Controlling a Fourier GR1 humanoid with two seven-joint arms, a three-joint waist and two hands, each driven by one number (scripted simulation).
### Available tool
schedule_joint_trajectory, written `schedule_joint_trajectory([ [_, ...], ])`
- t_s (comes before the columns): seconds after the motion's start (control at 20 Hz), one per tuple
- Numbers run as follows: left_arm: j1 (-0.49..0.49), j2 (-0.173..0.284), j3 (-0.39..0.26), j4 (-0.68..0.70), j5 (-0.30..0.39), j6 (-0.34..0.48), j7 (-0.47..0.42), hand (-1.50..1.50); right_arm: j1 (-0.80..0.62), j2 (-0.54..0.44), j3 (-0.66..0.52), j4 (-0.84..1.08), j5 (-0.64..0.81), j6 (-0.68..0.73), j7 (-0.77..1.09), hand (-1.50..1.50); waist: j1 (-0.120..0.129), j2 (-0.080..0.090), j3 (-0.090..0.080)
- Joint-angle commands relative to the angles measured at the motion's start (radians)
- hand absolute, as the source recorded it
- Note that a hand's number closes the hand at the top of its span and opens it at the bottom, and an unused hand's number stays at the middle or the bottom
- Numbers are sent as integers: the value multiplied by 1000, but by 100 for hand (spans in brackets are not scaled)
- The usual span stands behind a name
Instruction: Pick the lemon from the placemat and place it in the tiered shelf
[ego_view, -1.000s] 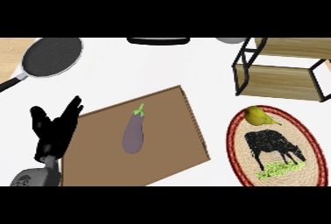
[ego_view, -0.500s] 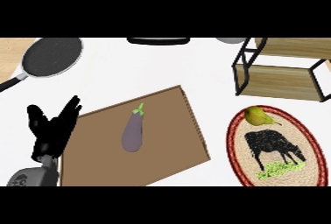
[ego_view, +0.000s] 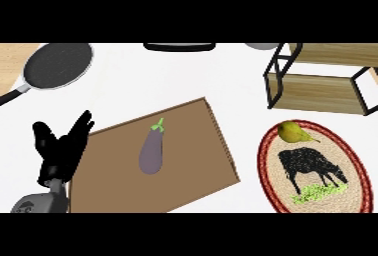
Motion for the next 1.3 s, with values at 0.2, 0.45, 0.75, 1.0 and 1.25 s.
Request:
schedule_joint_trajectory([
  [0.2, 15, -16, -9, 10, 4, -3, 52, 0, -55, 25, -151, 81, -114, -75, 75, -150, -2, 4, -6],
  [0.45, 38, 18, 26, 27, 34, -55, 15, 0, -120, 5, -241, 122, -210, -42, 123, -150, 1, 4, -7],
  [0.75, 73, 13, 22, 48, 22, -71, -31, 0, -127, -30, -354, 140, -296, -143, 140, -150, -3, 3, -7],
  [1.0, -1, 8, 31, 51, 32, -54, 18, 0, -102, -140, -360, 191, -251, -232, 84, -150, 6, 14, -6],
  [1.25, 21, -8, 24, 69, 5, -37, -15, 0, -110, -243, -435, 226, -292, -294, 151, -150, 0, 13, -6],
])
